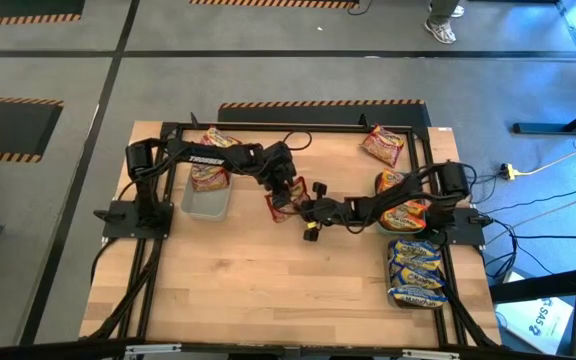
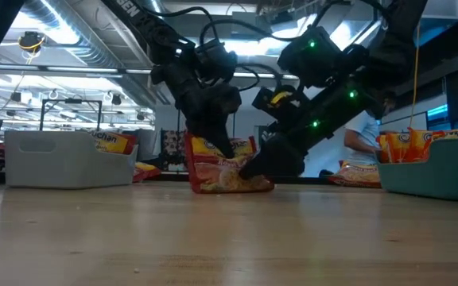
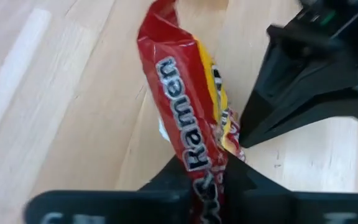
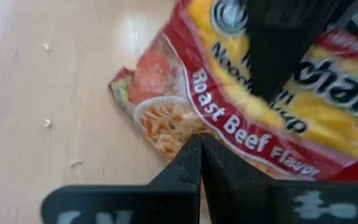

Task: Sort Maruchan noodles
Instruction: Put the red noodle pack into the white bin

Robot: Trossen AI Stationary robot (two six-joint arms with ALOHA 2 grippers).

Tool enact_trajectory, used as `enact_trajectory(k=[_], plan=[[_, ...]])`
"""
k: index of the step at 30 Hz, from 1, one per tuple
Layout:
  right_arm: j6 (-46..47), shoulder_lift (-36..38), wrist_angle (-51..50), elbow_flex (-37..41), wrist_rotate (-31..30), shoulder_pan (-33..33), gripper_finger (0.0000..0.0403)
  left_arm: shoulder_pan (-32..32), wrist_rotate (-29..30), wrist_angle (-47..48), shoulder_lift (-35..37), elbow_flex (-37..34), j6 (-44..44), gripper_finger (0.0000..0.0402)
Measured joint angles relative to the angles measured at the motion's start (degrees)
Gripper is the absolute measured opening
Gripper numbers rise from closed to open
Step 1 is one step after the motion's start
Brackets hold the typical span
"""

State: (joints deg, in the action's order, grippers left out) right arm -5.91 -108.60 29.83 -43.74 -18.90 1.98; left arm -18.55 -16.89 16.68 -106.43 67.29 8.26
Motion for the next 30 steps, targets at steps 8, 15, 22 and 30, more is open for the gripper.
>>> enact_trajectory(k=[8,15,22,30], plan=[[-1.96,8.06,-7.91,-0.03,-4.81,3.31,0.0001,0.57,5.66,4.07,4.43,0.0,-7.69,0.0011],[-1.84,13.26,-14.67,-0.08,-5.98,4.88,0.0001,1.28,13.61,14.79,14.84,-0.02,-17.75,0.0011],[-1.72,13.53,-15.05,-0.05,-3.5,4.79,0.0001,-0.47,22.63,29.79,26.6,0.0,-26.92,0.0012],[-1.87,13.53,-14.65,-0.04,-2.49,4.79,0.0001,-7.72,25.67,47.37,32.24,0.0,-24.12,0.0012]])
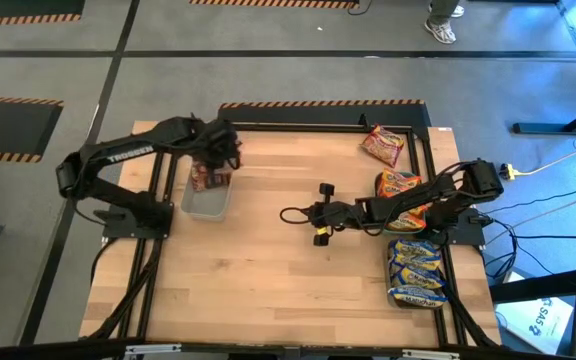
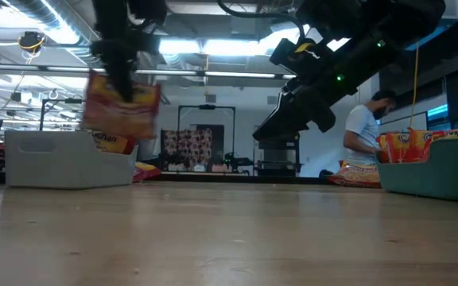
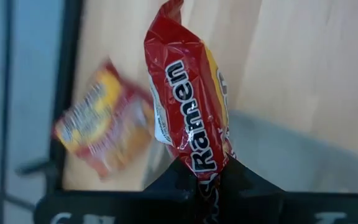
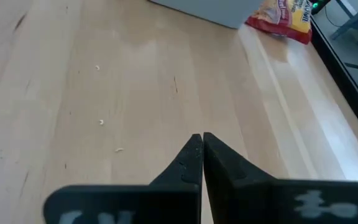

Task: Sort Maruchan noodles
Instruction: Put the red noodle pack into the white bin

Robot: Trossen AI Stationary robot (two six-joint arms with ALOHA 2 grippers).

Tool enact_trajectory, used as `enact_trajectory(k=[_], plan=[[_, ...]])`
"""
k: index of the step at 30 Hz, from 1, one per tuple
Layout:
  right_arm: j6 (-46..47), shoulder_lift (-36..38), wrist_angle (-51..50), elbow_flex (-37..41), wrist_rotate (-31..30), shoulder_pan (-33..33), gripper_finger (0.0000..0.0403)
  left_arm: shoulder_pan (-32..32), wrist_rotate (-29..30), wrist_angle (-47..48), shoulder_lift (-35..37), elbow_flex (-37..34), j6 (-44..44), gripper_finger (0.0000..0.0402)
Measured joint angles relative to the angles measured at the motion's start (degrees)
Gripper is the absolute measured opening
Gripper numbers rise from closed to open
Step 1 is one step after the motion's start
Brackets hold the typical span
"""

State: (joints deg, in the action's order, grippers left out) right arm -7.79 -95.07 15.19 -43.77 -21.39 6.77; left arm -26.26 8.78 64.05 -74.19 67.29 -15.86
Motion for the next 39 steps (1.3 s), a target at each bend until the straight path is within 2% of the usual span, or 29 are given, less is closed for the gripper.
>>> enact_trajectory(k=[8,13,18,24,30,39], plan=[[-0.22,0.0,-0.03,-0.02,0.0,-0.01,0.0001,-0.2,-4.06,8.03,-2.84,-0.02,1.15,0.0012],[-0.4,-0.02,-0.32,0.01,0.0,-0.01,0.0001,1.59,-3.92,7.25,-5.44,-1.49,-1.08,0.0012],[-0.42,-0.02,-0.38,0.01,0.02,-0.01,0.0001,1.69,-4.02,4.81,-7.95,-4.82,-2.89,0.0012],[-0.42,-0.02,-0.29,0.01,0.02,-0.01,0.0001,1.5,-5.44,-2.58,-10.31,-6.6,-5.73,0.0012],[-0.38,-0.02,-0.33,0.01,0.04,-0.01,0.0001,-0.86,-1.52,-5.12,-11.78,-6.79,-5.14,0.0012],[-0.09,-0.04,-0.37,0.01,2.63,-0.03,0.0001,-2.61,-0.26,-9.61,-11.76,-8.26,-3.93,0.0018]])
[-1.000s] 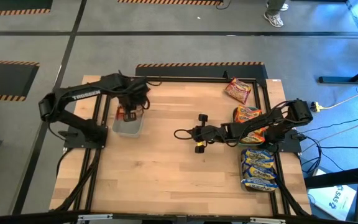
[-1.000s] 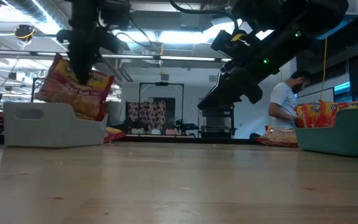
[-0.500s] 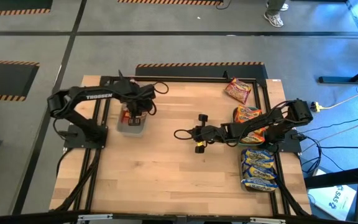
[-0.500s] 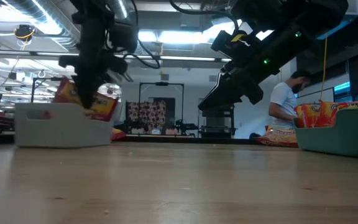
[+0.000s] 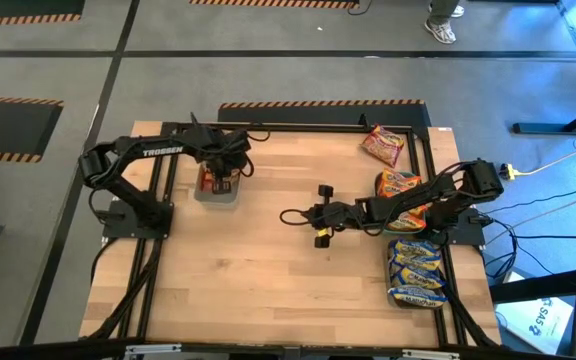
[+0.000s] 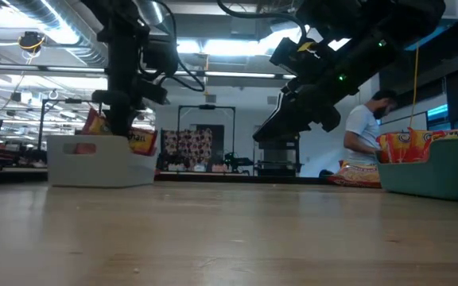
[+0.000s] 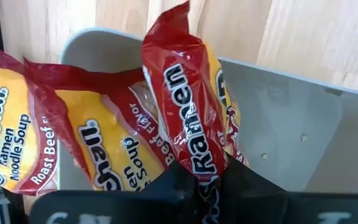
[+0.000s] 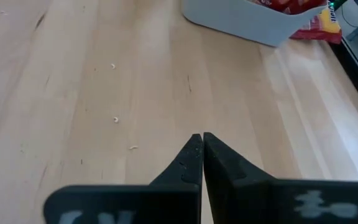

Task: Sort Maruchan noodles
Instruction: Put the red noodle pack into the white bin

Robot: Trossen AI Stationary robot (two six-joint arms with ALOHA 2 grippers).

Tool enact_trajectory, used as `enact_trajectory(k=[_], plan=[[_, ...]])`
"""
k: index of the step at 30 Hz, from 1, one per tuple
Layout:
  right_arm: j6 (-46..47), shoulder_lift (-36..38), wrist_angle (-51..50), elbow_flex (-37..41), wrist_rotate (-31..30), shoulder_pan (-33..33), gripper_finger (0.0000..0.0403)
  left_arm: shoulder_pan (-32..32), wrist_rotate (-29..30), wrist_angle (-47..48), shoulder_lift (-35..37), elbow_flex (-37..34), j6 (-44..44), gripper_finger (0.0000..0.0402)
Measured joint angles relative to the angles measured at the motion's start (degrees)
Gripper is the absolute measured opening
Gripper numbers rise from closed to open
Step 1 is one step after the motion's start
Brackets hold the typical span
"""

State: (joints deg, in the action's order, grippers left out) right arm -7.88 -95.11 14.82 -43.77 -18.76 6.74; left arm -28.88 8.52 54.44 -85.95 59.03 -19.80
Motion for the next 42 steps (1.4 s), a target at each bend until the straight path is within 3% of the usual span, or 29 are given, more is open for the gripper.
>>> enact_trajectory(k=[5,10,13,28,35,39,42], plan=[[0.02,0.0,0.0,0.0,-0.01,0.0,0.0001,0.05,2.9,-3.24,0.02,-2.61,2.51,0.0048],[0.07,0.0,0.01,0.0,-0.01,0.0,0.0001,1.06,13.66,-4.86,0.02,-5.92,5.08,0.0083],[0.07,0.0,0.35,0.0,-0.01,0.0,0.0001,2.3,15.59,-4.21,0.02,-6.39,5.52,0.0094],[0.09,-0.02,1.28,0.0,1.92,0.0,0.0001,3.42,10.33,-2.36,0.57,-0.01,8.93,0.0099],[0.61,-0.02,1.28,0.0,1.93,0.0,0.0001,3.42,9.32,-0.68,0.57,6.44,10.27,0.0099],[0.76,-0.02,1.19,0.0,1.92,0.0,0.0001,3.4,5.81,-0.54,0.57,10.74,10.26,0.0099],[0.76,-0.02,1.19,0.0,1.33,0.0,0.0001,3.4,-0.06,-4.21,0.61,12.7,10.25,0.0099]])
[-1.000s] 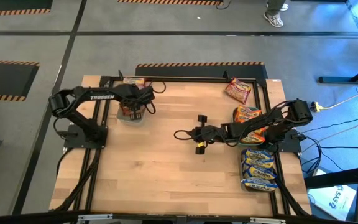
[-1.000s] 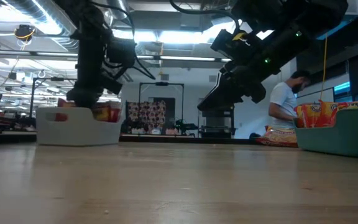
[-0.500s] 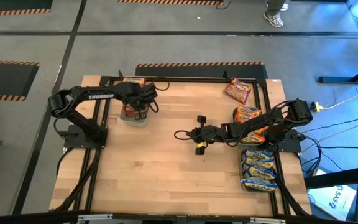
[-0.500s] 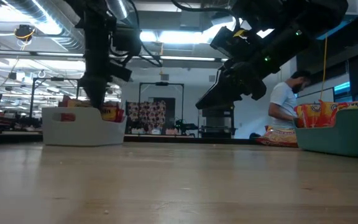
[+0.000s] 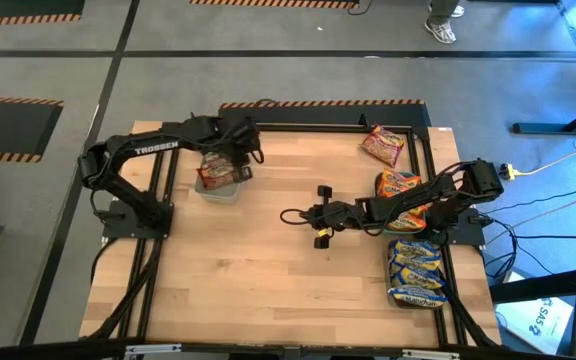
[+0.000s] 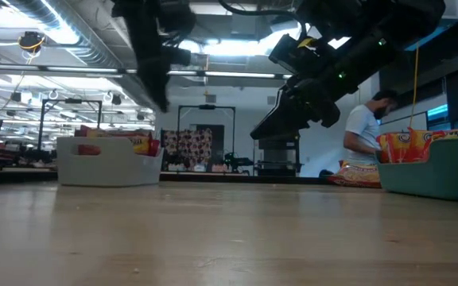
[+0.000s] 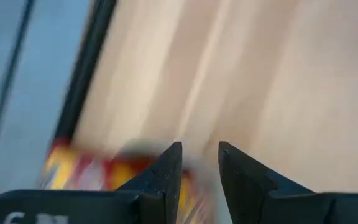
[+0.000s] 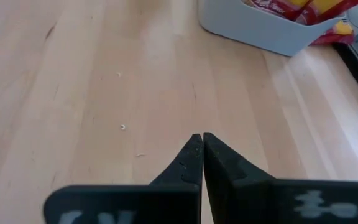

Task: Sort Maruchan noodles
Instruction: Put the red noodle pack into the white bin

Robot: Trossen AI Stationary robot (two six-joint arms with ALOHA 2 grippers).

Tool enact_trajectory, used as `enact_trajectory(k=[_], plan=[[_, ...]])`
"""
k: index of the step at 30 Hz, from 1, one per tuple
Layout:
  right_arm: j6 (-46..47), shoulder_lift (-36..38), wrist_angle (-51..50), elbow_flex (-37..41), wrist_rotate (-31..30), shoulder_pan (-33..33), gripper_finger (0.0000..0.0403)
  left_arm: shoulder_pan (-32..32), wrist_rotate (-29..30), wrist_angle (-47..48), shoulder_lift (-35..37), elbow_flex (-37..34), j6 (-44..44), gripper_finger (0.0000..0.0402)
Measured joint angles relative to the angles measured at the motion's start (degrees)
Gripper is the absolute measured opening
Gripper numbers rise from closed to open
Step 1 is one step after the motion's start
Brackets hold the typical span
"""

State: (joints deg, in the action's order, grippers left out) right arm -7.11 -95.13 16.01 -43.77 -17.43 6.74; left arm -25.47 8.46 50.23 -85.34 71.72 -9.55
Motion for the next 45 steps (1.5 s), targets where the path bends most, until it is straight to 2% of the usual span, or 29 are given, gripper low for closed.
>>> enact_trajectory(k=[5,8,11,21,28,31,37,45], plan=[[-0.03,0.0,-0.9,0.0,-6.16,0.0,0.0001,0.03,-17.13,-17.78,0.0,-3.03,-1.65,0.0099],[0.95,0.0,-3.19,-0.05,-13.87,-0.53,0.0001,0.9,-21.52,-29.63,0.0,-7.38,-1.54,0.0099],[2.75,1.02,-7.99,-0.58,-17.14,-2.8,0.0001,2.35,-21.47,-37.43,0.0,-10.89,-0.3,0.0099],[6.98,4.68,-31.3,-8.58,-13.3,-19.58,0.0001,7.27,-21.46,-54.12,-0.04,-21.11,0.94,0.0099],[8.45,4.64,-48.33,-14.67,-11.49,-33.14,0.0001,8.07,-21.0,-56.68,-0.04,-24.41,1.06,0.0098],[8.94,4.31,-53.94,-16.1,-8.84,-39.21,0.0001,8.04,-20.93,-56.77,-0.04,-24.54,1.42,0.0098],[9.9,4.28,-58.18,-16.17,-6.91,-47.95,0.0001,8.05,-20.93,-56.9,-0.04,-24.59,1.48,0.0098],[9.9,1.89,-57.7,-16.24,-5.82,-53.95,0.0001,8.04,-20.93,-58.42,-0.04,-24.63,1.48,0.0098]])
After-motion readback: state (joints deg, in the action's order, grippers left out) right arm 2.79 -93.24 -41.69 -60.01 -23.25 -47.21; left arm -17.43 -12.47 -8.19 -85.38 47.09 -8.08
